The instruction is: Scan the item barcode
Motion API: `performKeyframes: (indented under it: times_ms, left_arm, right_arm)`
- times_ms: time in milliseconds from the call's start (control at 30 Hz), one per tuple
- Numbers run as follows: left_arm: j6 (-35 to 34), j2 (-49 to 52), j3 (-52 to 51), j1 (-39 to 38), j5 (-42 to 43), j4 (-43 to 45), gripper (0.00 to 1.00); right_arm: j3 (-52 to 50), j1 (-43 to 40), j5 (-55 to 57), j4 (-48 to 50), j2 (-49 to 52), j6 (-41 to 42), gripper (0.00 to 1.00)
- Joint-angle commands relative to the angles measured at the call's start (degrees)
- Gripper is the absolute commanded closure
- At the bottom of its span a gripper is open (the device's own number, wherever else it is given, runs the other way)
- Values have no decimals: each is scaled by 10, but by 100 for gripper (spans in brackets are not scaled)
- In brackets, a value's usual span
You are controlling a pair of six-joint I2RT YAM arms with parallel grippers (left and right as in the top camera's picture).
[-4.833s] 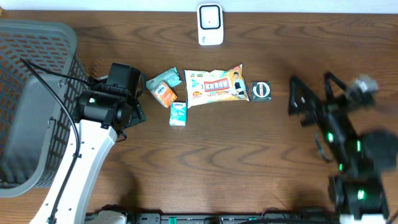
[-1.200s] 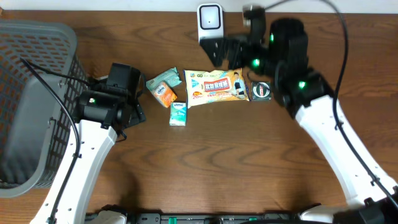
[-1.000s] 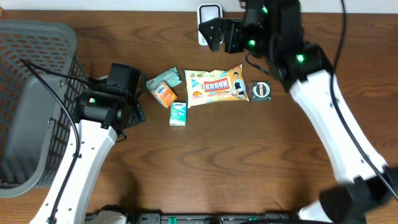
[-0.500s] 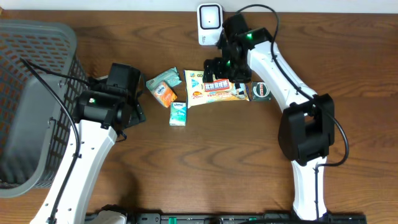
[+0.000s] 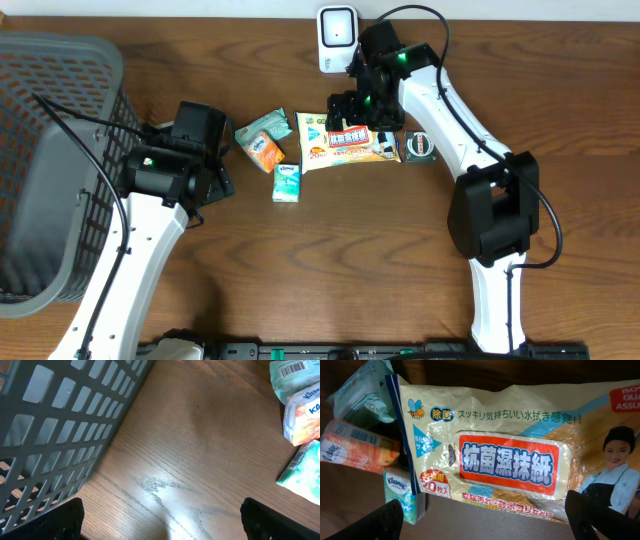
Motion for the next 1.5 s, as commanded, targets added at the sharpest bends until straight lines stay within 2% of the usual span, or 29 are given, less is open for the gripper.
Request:
performKeyframes:
  times_ms: [0, 167, 633, 767, 1300, 1467]
  left_arm:
    - [-3, -4, 2, 3, -7, -2, 2]
    - [-3, -4, 2, 3, -7, -2, 2]
    - [-3, -4, 2, 3, -7, -2, 2]
    - [-3, -4, 2, 3, -7, -2, 2]
    - [-3, -4, 2, 3, -7, -2, 2]
    - [-3, -4, 2, 3, -7, -2, 2]
  right_arm:
    - [11, -8, 35, 2, -14, -6, 1]
    - [11, -29, 87, 1, -14, -5, 1]
    - [0, -45, 118, -9, -13, -3, 1]
    - [0, -49, 164, -6, -13, 40, 1]
    - [0, -26, 140, 20, 32, 35, 1]
    - [0, -38, 92, 32, 57, 13, 1]
